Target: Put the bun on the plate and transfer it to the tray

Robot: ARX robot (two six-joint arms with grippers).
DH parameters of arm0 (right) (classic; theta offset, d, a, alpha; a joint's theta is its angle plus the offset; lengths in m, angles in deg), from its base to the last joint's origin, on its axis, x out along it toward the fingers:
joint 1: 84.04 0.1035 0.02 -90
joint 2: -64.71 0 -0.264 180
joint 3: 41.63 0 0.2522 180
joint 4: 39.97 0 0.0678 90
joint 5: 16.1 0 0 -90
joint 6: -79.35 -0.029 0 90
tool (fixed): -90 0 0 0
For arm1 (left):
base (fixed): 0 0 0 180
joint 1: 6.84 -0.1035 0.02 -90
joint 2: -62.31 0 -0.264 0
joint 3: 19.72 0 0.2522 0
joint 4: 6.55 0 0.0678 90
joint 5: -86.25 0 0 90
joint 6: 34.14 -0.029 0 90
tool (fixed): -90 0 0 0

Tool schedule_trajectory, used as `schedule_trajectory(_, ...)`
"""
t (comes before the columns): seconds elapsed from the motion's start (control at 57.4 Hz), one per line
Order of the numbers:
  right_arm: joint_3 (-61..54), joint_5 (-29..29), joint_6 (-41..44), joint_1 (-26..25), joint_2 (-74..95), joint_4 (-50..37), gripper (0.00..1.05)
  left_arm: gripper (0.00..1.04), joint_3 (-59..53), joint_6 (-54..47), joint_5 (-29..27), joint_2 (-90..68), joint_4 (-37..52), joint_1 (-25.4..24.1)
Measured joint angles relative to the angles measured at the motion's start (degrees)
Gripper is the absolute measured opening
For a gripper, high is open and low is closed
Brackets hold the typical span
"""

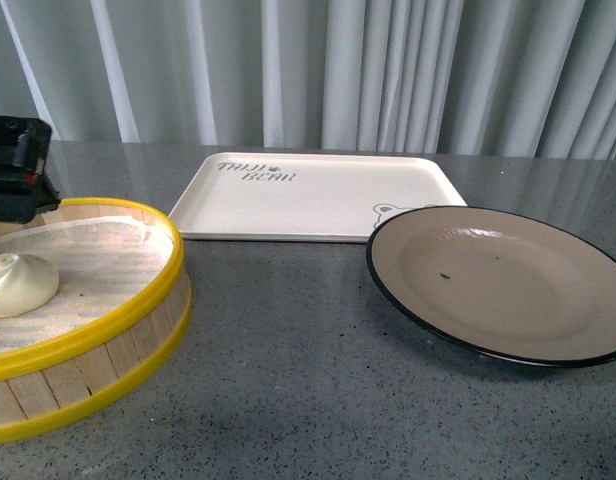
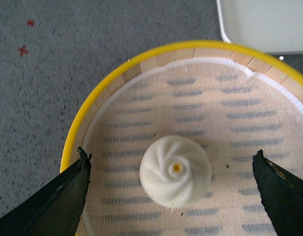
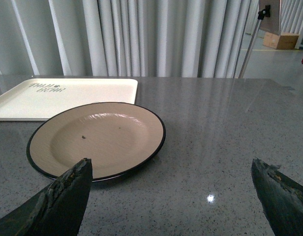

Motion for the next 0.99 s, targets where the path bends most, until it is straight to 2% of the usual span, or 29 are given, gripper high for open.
schedule_trajectory(0.244,0.00,0.00,-0.02,0.00,0.00,0.00,0.96,0.98,-2.25,-0.66,1.81,0.09,-0.72,-2.08)
schedule_trajectory(0.993,0.00,0.00,0.00,0.00,0.00,0.00,0.96,0.98,-2.23,0.87,0.96,-5.66,2.78,-0.76)
